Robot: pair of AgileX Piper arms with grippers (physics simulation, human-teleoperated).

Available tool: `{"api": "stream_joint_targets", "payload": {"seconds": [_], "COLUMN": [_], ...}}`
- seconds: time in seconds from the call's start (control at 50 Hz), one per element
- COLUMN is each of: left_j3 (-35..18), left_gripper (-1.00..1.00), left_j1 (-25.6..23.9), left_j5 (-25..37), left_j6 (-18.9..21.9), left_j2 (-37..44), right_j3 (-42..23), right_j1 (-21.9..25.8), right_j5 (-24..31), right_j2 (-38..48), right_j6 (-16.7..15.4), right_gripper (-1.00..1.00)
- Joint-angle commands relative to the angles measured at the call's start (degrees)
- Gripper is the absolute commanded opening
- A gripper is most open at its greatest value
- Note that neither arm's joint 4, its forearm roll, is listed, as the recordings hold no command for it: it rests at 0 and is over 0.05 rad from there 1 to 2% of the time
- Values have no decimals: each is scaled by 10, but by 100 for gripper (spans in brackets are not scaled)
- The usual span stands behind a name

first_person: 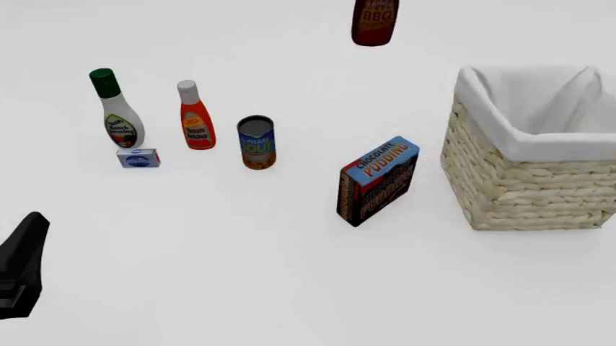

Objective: Pick the bbq sauce and place it in the basket.

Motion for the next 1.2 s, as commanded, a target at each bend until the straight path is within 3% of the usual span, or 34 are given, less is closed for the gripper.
{"api": "stream_joint_targets", "payload": {"seconds": [0.02,0.72,1.2], "left_j3": [0,0,0], "left_gripper": [100,100,100], "left_j1": [0,0,0], "left_j5": [0,0,0], "left_j6": [0,0,0], "left_j2": [0,0,0], "right_j3": [31,130,207], "right_j1": [-24,-141,-228], "right_j5": [0,15,-18], "right_j2": [-51,-190,-227], "right_j6": [3,-4,-9], "right_gripper": [-100,-100,-100]}}
